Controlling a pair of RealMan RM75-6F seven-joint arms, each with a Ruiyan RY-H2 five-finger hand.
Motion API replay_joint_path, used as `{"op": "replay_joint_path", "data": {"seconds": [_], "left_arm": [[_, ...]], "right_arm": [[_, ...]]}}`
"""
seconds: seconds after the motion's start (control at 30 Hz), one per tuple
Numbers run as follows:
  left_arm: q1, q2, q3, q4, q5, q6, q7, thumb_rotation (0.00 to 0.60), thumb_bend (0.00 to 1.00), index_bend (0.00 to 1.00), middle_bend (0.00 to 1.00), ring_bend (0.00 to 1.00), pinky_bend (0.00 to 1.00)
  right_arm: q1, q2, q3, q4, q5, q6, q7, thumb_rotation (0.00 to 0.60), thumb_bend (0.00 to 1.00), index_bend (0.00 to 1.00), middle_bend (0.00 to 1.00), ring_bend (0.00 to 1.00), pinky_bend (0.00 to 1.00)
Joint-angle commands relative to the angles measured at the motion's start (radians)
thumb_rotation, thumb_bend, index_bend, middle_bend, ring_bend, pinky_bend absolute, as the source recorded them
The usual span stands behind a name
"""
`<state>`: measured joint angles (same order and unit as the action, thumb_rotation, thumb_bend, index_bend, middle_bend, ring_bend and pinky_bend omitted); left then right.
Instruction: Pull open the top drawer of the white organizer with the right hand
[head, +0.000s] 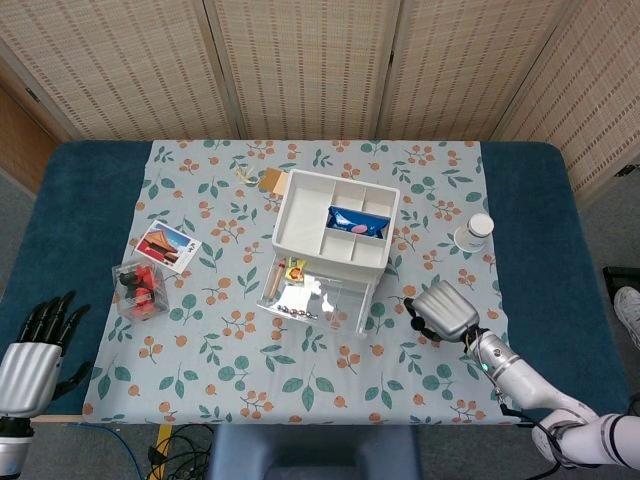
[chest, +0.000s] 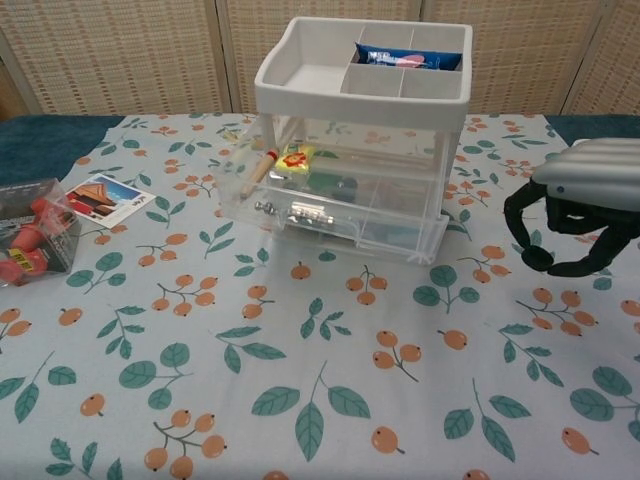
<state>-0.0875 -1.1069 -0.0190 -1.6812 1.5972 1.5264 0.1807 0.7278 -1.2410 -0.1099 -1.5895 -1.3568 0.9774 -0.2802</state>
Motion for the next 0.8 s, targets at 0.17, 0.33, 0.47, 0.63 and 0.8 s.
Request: {"op": "replay_joint_path", "data": {"seconds": [0.17, 0.33, 0.47, 0.63, 0.8], "left_arm": [[0.003, -0.005, 0.003, 0.004, -0.002, 0.001, -0.001, 0.600, 0.23, 0.13, 0.02, 0.01, 0.08], [0.003, -0.005, 0.002, 0.009, -0.002, 0.004, -0.005, 0.600, 0.23, 0.13, 0.02, 0.01, 0.08], [0.003, -0.007, 0.002, 0.013, -0.005, 0.004, -0.009, 0.600, 0.23, 0.13, 0.02, 0.01, 0.08], [0.000, -0.011, 0.000, 0.018, -0.004, 0.002, -0.014, 0.600, 0.23, 0.13, 0.02, 0.01, 0.08], [-0.006, -0.018, -0.005, 0.026, -0.010, -0.005, -0.018, 0.600, 0.23, 0.13, 0.02, 0.01, 0.08]], "right_arm": [[-0.014, -0.062, 0.019, 0.057, 0.006, -0.041, -0.032, 0.600, 0.43, 0.41, 1.00, 1.00, 1.00], [-0.023, -0.060, 0.036, 0.051, 0.006, -0.043, -0.036, 0.600, 0.43, 0.26, 1.00, 1.00, 1.00], [-0.039, -0.025, 0.053, 0.016, 0.003, -0.015, -0.029, 0.600, 0.43, 0.15, 1.00, 1.00, 1.00], [-0.080, 0.057, 0.071, -0.053, -0.009, 0.059, -0.014, 0.600, 0.43, 0.14, 0.96, 0.99, 1.00], [-0.158, 0.152, 0.068, -0.131, -0.006, 0.160, -0.020, 0.600, 0.43, 0.14, 0.75, 0.72, 0.87]]}}
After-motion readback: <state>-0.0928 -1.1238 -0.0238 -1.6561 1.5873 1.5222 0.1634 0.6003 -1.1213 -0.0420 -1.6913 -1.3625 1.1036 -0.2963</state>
